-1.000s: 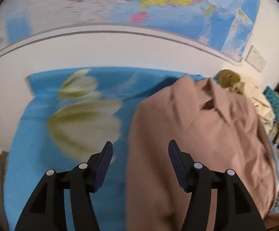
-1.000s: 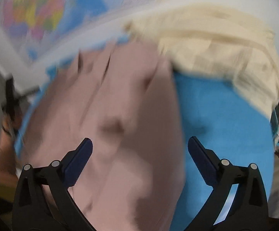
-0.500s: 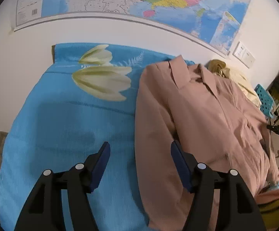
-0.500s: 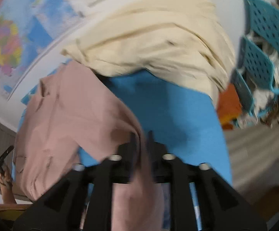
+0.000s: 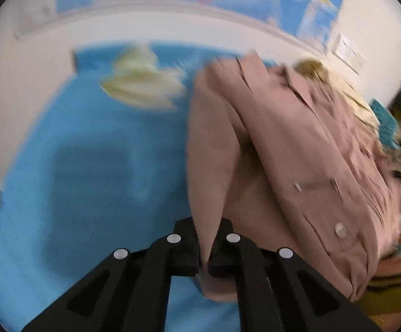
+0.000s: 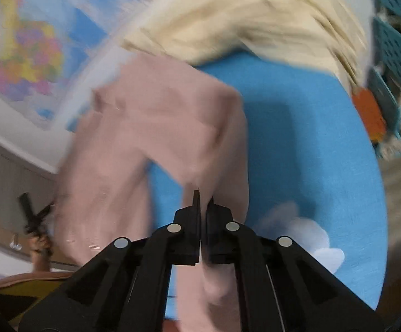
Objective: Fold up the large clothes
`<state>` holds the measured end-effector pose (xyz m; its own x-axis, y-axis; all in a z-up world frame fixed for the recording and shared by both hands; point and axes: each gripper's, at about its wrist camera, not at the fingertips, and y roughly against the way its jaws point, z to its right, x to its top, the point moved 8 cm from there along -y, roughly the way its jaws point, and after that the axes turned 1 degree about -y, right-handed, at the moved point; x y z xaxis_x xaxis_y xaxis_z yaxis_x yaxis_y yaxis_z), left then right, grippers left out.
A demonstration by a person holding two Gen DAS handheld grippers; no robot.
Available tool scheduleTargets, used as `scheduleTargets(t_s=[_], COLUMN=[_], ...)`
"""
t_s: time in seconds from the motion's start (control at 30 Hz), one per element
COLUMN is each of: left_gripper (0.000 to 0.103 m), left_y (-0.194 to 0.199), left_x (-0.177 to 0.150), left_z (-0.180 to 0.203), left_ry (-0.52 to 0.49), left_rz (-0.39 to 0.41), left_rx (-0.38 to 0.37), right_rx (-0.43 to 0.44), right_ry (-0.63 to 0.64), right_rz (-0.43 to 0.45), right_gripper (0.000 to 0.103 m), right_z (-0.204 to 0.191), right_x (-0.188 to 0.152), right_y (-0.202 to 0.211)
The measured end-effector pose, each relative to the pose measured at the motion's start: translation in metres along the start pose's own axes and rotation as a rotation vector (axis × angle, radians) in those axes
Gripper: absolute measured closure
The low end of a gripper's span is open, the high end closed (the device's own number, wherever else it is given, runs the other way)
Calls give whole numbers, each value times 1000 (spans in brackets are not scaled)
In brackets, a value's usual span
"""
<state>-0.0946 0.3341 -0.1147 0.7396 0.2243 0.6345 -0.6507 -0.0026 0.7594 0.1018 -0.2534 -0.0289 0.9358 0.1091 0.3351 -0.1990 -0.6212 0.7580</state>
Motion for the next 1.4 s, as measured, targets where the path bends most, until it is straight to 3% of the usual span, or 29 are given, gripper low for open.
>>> scheduleTargets(t_s=[0.13,0.23,0.37,0.43,0.47,0.5,0.53,0.6,0.63,0.7,0.73,0.83,0.87,0.93,1.0,1.03,1.07,1.2,1.27,1.33,1.4], left_gripper=[100,99,92,88,86,85,85,81,79,66,65,61,60,60,60,60,60,60,60,60,60], left_y=[40,47,43,41,41,45,50,63,68,82,84,67,58,26,0,-8,-18,-28,-22,-13,-4], left_x=[36,52,62,63,63,63,65,69,73,82,87,91,91,90,90,89,89,95,103,111,114], left_z=[-34,-48,-60,-66,-68,-68,-64,-53,-47,-27,-11,41,56,94,120,129,138,151,146,139,134], left_ry=[45,34,69,90,98,105,107,99,88,48,17,-94,-117,-184,-214,-220,-225,-225,-206,-198,-201], left_rz=[110,122,130,132,138,146,166,218,243,302,314,292,272,205,149,129,108,94,113,138,155], left_rx=[115,245,269,271,262,243,207,134,112,44,-2,-107,-137,-209,-259,-283,-319,-384,-393,-378,-358], right_rx=[193,314,422,509,510,493,460,380,359,306,271,-12,-65,-124,-157,-131,-92,253,385,465,499], right_ry=[108,152,172,138,114,100,101,129,153,189,214,369,391,396,423,422,408,418,440,465,486], right_rz=[65,80,23,-58,-85,-113,-155,-157,-153,-127,-108,-36,-53,-121,-196,-242,-268,-205,-183,-179,-211], right_gripper=[100,100,94,83,77,72,57,51,42,36,28,8,7,10,40,78,92,93,93,92,86], right_z=[-88,-146,-214,-238,-240,-242,-244,-243,-241,-231,-226,-187,-175,-150,-139,-139,-140,-210,-248,-283,-312], right_x=[33,52,70,73,75,74,70,67,66,66,65,58,54,39,22,13,7,3,1,-3,-11], right_y=[40,45,-4,-50,-69,-89,-112,-130,-132,-129,-126,-123,-127,-138,-153,-156,-156,-117,-107,-111,-133])
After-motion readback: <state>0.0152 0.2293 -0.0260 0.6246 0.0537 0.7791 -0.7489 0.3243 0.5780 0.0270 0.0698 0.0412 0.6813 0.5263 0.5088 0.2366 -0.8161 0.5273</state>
